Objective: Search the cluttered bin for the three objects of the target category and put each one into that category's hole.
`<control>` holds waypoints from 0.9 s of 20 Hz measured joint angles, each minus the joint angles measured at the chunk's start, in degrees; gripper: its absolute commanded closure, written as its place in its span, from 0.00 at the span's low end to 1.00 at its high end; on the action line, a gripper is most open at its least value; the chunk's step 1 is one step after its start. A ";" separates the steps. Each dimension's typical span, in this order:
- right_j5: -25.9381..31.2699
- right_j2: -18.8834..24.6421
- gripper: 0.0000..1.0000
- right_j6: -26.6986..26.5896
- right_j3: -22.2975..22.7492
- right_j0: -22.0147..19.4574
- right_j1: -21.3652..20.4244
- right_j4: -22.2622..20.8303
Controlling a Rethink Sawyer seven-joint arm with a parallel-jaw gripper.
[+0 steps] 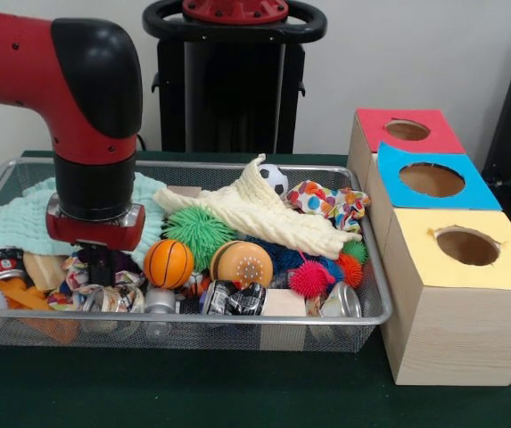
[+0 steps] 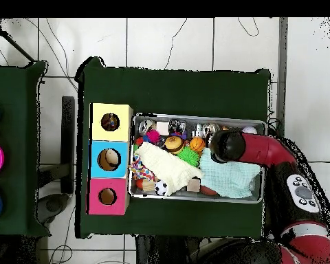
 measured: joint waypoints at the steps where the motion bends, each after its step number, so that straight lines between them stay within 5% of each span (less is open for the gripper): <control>1: 0.00 -0.01 1.00 0.00 0.06 0.00 -0.17 -0.01; 18: 0.53 -0.07 1.00 0.00 5.75 -0.01 -9.87 0.55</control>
